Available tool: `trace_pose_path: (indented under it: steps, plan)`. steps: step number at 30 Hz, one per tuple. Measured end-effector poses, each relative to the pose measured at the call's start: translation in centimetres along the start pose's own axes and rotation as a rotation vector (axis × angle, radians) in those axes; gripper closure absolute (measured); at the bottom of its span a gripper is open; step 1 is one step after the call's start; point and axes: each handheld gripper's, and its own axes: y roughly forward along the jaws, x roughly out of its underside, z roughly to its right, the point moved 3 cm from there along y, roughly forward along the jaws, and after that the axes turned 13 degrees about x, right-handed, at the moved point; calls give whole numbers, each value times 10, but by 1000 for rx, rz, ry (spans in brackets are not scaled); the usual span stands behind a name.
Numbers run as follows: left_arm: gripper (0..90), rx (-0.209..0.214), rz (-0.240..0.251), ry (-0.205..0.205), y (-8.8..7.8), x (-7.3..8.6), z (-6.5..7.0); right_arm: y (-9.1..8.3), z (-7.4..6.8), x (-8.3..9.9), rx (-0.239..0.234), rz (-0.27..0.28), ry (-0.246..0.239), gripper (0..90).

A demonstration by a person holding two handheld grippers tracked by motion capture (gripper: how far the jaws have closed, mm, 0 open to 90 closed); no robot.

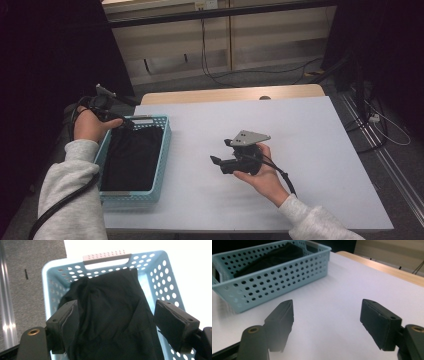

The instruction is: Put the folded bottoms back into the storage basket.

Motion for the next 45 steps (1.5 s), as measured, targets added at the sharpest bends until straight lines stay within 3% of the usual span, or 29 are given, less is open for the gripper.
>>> trace_pose_path:
  steps: [4,13,16,20,23,30,33,37,42,45]
  plan:
    - [200,9,-2,6,10,4,2,-1,4,9,6,-31,-27,258]
    - [201,30,8,28,27,10,8,-3,14,28,-10,-96,-20,254]
    - [211,31,19,26,36,13,9,-5,18,34,-8,-150,-38,251]
    - [321,39,9,56,48,20,10,-11,24,42,4,-154,-40,251]
    - [457,34,-4,86,57,25,9,-14,29,45,10,-154,-27,252]
    - [791,50,-42,86,83,36,8,-18,34,49,25,-158,-19,254]
    - [874,42,-39,61,92,36,5,-18,34,49,21,-163,-17,258]
    - [900,21,27,51,101,33,-2,-17,32,50,17,-157,-27,259]
    - [900,18,-14,41,117,37,-3,-15,31,51,19,-164,-45,261]
    - [900,25,5,30,119,39,-3,-15,31,52,17,-163,-46,261]
